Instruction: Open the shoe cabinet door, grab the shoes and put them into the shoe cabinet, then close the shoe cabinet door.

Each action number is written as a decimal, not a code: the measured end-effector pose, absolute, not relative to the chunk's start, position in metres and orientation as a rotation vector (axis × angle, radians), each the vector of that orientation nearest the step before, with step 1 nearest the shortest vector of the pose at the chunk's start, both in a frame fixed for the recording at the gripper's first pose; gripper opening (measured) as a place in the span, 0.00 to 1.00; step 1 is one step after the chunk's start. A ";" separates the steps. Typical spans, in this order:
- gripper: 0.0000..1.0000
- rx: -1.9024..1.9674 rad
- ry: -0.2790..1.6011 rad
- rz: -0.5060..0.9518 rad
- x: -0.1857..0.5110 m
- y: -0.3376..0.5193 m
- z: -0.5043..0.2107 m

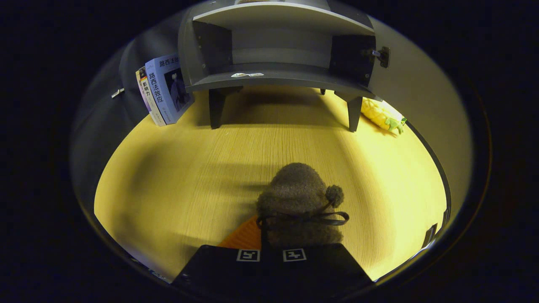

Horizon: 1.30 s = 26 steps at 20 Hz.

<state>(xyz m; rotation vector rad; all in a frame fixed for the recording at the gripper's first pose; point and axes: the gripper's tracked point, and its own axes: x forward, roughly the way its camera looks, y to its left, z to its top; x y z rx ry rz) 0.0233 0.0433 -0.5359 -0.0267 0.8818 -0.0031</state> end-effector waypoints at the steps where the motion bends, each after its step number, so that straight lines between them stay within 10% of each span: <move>1: 0.05 -0.037 0.882 -0.005 0.024 0.042 -0.529; 26: 0.05 0.004 0.488 -0.083 0.174 0.046 -0.170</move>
